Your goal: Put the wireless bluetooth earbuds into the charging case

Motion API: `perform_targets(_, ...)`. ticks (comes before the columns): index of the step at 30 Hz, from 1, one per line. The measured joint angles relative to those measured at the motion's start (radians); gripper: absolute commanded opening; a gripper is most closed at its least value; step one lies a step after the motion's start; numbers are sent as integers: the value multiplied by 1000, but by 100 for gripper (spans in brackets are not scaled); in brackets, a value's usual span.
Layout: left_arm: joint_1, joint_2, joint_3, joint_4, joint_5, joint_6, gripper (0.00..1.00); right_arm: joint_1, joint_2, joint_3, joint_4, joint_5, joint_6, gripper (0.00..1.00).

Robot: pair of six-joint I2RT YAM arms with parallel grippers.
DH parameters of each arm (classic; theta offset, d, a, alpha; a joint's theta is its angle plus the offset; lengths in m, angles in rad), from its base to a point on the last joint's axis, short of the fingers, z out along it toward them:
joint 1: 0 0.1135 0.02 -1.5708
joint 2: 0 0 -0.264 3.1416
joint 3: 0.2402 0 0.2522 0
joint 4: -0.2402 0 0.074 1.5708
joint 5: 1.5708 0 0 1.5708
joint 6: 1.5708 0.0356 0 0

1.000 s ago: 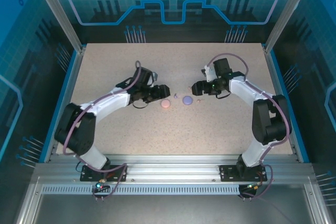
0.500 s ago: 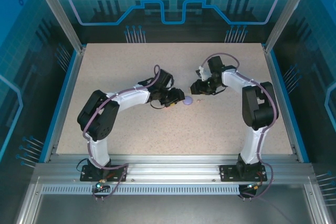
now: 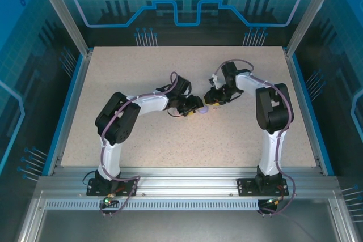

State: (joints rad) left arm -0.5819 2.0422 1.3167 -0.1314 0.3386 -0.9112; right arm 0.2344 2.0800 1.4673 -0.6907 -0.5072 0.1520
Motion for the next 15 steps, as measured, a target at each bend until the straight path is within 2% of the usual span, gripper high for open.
perform_targets(15,0,42,16,10,0,-24,50,1,39,12,-24,-13,-3,22)
